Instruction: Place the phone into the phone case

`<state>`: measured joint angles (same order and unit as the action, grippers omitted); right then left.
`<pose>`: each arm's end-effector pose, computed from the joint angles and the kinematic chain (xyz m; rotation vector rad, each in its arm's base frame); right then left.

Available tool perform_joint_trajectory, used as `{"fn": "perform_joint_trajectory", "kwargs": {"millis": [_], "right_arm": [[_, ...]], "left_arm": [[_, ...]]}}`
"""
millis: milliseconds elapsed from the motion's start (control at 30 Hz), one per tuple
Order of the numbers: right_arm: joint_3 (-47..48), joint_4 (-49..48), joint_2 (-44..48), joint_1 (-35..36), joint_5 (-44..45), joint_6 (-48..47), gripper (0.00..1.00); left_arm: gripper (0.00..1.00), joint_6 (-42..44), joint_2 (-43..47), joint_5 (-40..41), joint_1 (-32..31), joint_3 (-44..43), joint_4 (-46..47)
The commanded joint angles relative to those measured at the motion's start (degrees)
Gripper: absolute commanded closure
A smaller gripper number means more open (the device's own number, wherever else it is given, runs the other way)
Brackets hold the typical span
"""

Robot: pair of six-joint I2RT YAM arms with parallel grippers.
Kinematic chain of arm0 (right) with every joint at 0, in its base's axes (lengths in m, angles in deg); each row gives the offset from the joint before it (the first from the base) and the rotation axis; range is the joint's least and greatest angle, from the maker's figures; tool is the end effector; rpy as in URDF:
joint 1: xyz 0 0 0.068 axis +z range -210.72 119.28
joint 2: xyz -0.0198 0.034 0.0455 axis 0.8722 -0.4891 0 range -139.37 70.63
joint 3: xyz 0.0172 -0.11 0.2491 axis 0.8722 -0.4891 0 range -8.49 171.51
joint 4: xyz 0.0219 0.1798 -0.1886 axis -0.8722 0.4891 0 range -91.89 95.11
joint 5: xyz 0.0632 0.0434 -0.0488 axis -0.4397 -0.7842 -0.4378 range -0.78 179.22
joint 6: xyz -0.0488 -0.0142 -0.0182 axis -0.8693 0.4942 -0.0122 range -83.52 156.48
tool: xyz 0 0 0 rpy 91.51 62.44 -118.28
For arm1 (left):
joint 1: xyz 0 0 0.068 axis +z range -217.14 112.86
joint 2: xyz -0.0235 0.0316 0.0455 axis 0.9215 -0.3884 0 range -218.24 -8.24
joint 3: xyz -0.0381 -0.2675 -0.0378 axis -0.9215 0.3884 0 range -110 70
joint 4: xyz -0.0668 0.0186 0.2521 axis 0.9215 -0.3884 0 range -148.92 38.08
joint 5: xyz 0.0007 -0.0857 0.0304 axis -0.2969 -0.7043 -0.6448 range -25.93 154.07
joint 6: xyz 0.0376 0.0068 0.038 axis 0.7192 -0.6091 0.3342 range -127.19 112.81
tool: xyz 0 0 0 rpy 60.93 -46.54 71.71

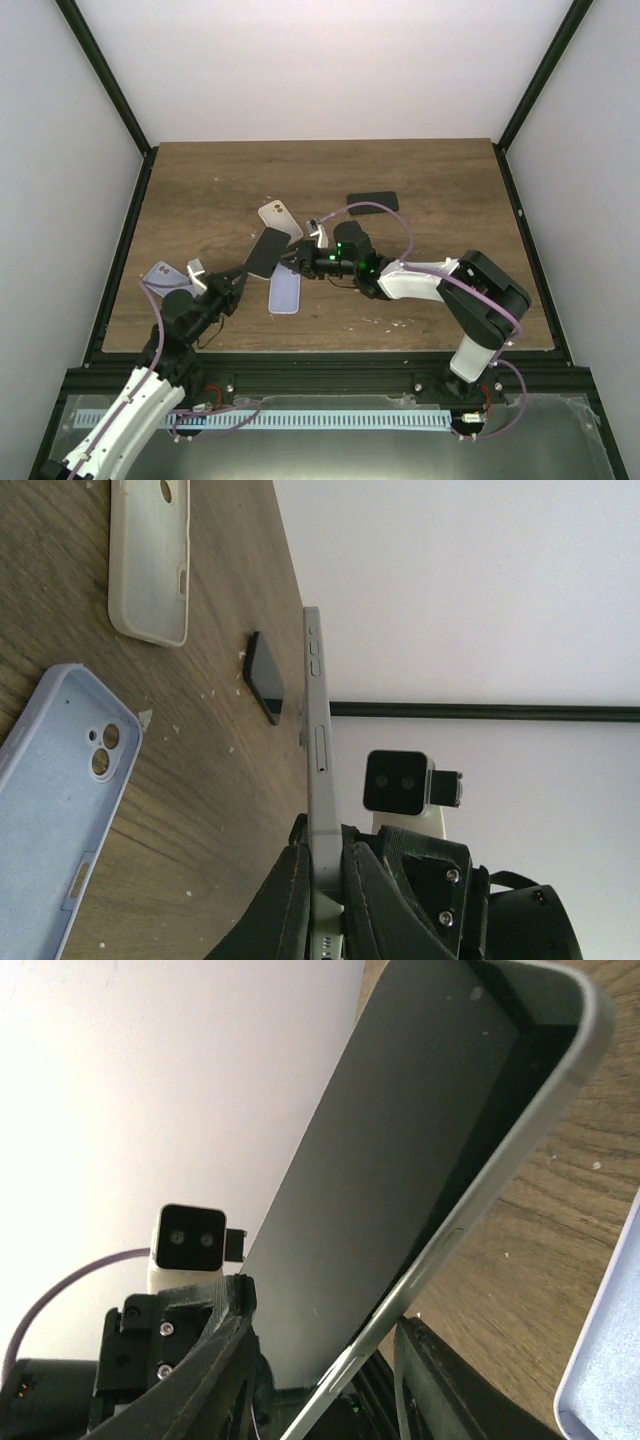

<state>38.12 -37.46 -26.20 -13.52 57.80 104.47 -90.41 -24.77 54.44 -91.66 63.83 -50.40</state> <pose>0.2277 0.2733 0.1992 -0.0734 2.2588 1.7725 0.1126 -0.0579 0.1869 -0.8456 1.7949 -1.4669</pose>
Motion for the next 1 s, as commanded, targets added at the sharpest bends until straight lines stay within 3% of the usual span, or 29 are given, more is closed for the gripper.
{"fn": "perform_joint_trajectory", "kwargs": {"millis": [0, 67, 167, 267, 533, 667, 733, 867, 967], "right_arm": [[0.07, -1.99, 1.36, 0.0, 2.75, 0.96, 0.62], [0.31, -0.68, 1.47, 0.05, 3.37, 1.48, 0.61], [1.81, 2.3, 0.5, 0.01, 2.8, 1.96, 0.5], [1.67, 0.63, -0.78, 0.0, 2.27, 3.56, 0.49], [-1.71, -3.68, 1.93, -0.08, 5.34, 2.78, 0.81], [-3.13, -3.34, 3.52, -0.95, 5.42, 0.85, 0.89], [-4.24, -2.8, 4.15, -2.02, 4.3, -0.74, 0.92], [-6.94, -0.57, 7.04, -4.24, 3.31, -4.88, 0.93], [-4.33, 8.89, 8.07, -4.91, 1.18, -11.25, 0.93]], "left_arm": [[1.0, -3.5, 0.71, -4.06, -0.18, 2.06, 8.96], [1.0, -3.89, 0.94, -4.37, -0.18, 2.58, 9.43], [1.0, -3.93, 1.76, -4.15, -0.17, 2.24, 8.93], [1.0, -3.21, 2.29, -3.17, -0.14, 1.34, 8.28], [1.0, -3.46, 0.63, -3.94, -0.21, 1.69, 7.07], [0.74, -0.94, 0.86, -3.3, -0.18, 0.45, 1.61], [0.55, 1.68, 1.18, -2.38, -0.18, -0.99, -3.12], [0.33, 8.46, 0.92, -0.23, -0.18, -3.58, -11.02], [0.19, 14.91, -0.91, 2.31, -0.18, -5.56, -15.84]]}}
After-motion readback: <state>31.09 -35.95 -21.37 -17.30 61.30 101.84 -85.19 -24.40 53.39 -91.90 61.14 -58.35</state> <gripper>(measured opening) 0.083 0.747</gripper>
